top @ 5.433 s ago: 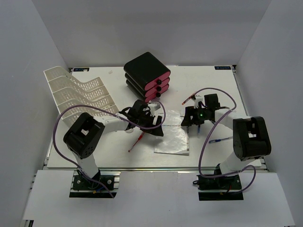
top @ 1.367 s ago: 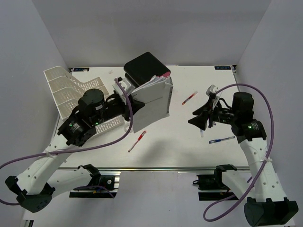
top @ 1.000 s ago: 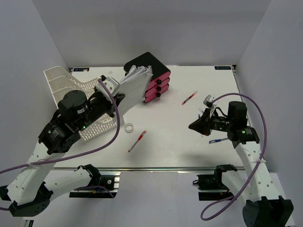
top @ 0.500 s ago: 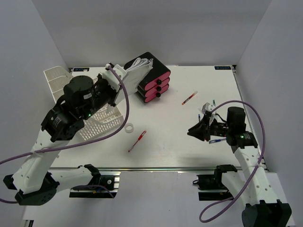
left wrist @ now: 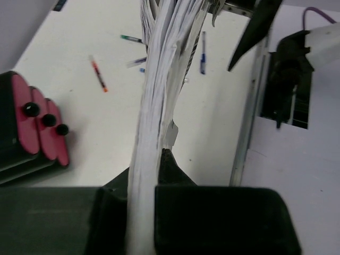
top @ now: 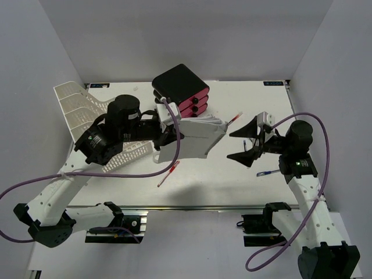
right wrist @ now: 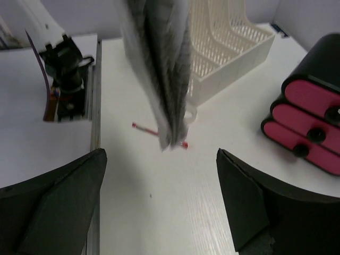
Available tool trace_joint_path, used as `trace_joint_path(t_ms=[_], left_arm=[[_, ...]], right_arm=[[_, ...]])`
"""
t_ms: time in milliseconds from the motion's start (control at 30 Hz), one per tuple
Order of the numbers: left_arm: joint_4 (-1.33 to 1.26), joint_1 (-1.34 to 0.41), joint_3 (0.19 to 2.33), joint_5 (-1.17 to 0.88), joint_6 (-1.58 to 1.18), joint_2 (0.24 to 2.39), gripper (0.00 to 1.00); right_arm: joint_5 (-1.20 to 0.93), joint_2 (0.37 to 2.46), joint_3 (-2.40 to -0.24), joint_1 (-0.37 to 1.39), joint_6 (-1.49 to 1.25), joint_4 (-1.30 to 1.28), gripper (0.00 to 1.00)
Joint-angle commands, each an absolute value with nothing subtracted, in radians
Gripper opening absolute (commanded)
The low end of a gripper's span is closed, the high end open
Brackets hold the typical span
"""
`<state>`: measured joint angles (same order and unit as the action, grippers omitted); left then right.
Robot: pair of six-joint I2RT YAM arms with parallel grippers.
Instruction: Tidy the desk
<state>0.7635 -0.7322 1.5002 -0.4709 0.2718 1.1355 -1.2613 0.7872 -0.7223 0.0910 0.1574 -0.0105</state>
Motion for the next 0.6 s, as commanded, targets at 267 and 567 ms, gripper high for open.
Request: trace_joint_path(t_ms=[267, 567], left_arm=[[0.477, -0.732, 1.335, -0.683, 0.160, 1.089, 0.00], [0.381, -0.732, 1.301, -0.756, 0.084, 1.104, 0.00]], right_arm=[[-1.284, 0.854, -0.742, 0.140, -0.627, 0.908, 0.89], [-1.200, 0.880, -0.827, 0.216, -0.452, 0.630, 0.89]])
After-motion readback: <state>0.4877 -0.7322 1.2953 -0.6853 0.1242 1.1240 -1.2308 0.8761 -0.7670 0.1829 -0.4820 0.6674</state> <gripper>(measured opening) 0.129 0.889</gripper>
